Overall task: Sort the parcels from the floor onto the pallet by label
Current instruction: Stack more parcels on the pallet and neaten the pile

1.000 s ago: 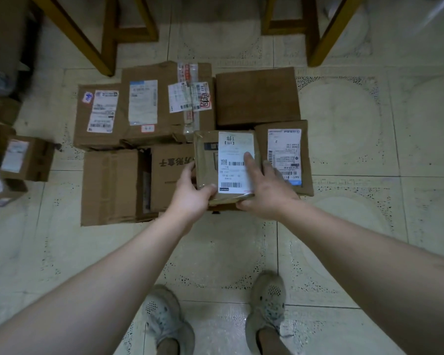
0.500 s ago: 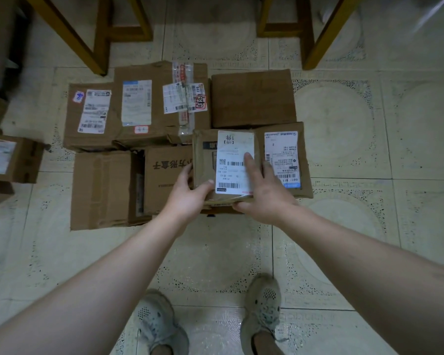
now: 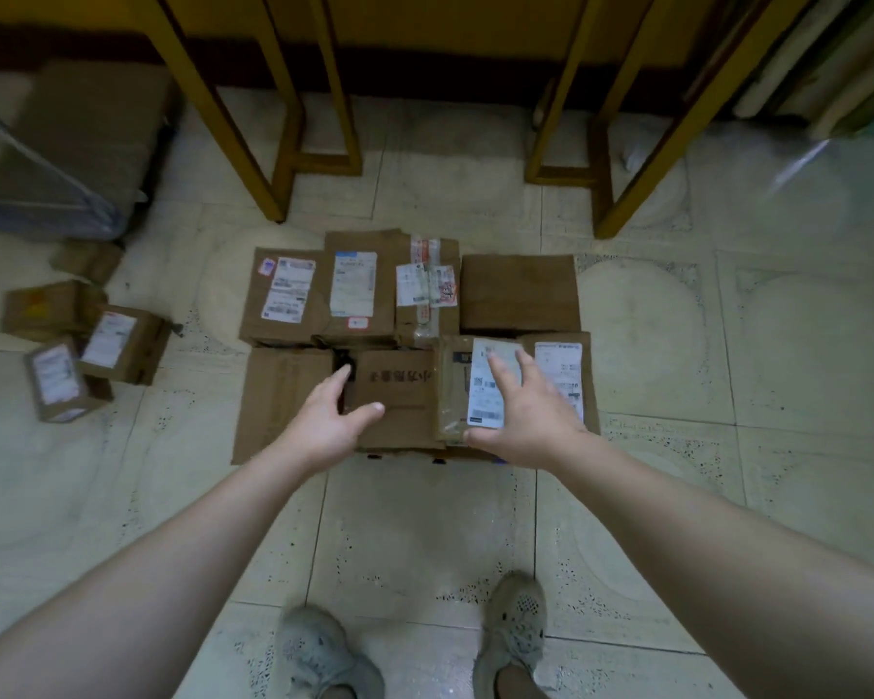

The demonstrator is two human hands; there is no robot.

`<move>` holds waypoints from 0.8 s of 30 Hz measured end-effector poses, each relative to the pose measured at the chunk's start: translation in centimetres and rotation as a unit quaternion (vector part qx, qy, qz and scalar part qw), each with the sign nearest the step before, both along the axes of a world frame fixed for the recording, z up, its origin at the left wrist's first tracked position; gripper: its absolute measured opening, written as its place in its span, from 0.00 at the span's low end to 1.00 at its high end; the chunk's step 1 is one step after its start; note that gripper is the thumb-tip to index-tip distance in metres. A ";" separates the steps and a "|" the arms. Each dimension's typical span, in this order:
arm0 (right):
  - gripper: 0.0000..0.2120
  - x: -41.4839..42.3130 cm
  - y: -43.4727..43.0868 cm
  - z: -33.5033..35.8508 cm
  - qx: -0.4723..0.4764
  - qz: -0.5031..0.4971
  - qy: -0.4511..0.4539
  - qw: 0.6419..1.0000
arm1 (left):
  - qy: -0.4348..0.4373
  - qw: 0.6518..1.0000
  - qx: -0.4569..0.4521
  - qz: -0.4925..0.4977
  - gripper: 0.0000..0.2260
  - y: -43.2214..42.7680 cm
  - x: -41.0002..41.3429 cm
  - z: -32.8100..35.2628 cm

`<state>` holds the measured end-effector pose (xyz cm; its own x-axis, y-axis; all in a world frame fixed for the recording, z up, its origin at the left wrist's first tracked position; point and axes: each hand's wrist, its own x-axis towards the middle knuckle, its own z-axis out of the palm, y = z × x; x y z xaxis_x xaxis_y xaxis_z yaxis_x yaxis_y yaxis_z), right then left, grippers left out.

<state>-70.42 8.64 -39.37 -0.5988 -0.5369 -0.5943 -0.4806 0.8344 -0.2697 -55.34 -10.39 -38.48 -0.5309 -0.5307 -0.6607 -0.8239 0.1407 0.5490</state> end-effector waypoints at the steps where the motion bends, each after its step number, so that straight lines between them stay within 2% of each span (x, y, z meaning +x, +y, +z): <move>1: 0.50 0.5 -1.2 2.3 -0.001 0.008 0.003 1.000 | -0.011 0.999 -0.020 -0.023 0.34 -0.9 0.9 2.1; 4: 0.46 2.5 -5.3 9.4 -0.022 0.014 0.012 1.000 | -0.030 0.996 -0.061 -0.061 0.34 -4.5 3.6 8.8; 9: 0.45 7.9 -12.8 20.1 -0.061 0.042 0.062 0.995 | -0.004 0.989 -0.147 -0.027 0.34 -11.5 10.7 20.2; 13: 0.42 12.5 -18.7 26.9 -0.076 0.081 0.095 0.989 | 0.020 0.984 -0.170 -0.043 0.34 -17.6 18.5 27.2; 18: 0.39 17.3 -26.5 33.7 -0.104 0.120 0.071 0.985 | 0.028 0.977 -0.213 0.004 0.33 -23.9 26.6 33.9; 24: 0.36 22.4 -36.7 38.1 -0.136 0.196 0.096 0.966 | 0.051 0.961 -0.259 0.086 0.32 -30.7 32.5 38.7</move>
